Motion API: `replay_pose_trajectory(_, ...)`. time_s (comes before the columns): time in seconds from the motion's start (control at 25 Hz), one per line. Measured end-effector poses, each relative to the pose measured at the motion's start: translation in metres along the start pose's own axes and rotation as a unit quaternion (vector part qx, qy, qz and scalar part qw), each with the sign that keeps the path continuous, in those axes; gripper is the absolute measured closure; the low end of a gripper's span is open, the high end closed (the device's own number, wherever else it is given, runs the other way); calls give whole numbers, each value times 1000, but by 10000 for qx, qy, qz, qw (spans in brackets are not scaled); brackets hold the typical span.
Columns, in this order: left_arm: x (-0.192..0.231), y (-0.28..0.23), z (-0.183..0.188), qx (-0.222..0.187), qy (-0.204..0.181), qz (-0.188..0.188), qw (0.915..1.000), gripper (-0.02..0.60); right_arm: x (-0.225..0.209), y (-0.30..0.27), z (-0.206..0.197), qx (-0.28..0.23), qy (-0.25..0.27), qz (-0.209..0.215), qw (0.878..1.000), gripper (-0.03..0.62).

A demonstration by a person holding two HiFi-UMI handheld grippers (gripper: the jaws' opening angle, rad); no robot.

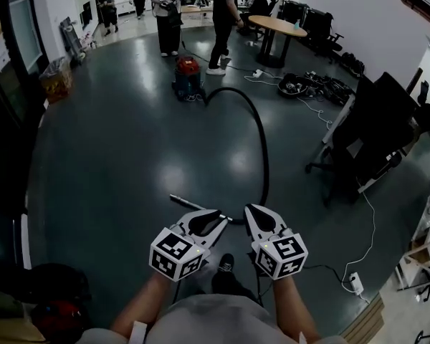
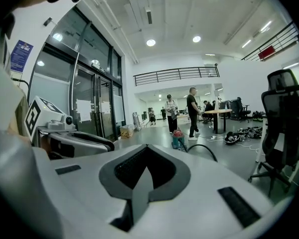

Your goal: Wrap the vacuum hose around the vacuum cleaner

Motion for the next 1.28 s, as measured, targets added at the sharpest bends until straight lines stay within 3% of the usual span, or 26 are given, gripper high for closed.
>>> replay_pose_trajectory(0.48,87,-78,32,488,-280,9,9984,495,-81,-97,15,-106,-336,-13,9994,589)
replay_pose_trajectory(0.84,132,-123,44,611,-192,230,9977,495,-130,-144,18,60,-456,99,9989,589)
replay_pose_trajectory(1.08,161,-137,44,669,-179,420,9967,495,-144,-172,16,232,-343,257,9988,589)
replay_pose_trajectory(1.28,186,-130,44,766,-179,350,9963,495,-135,-191,16,405,-252,231,9986,589)
Point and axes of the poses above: the fingertips, and each gripper's own axes: y backward along the fingers, x to its left, z out of its top, the point moved 7 cm from there along y, backward along the fingers, and after that the axes turned 14 degrees about -z, right-handed, at the moved point
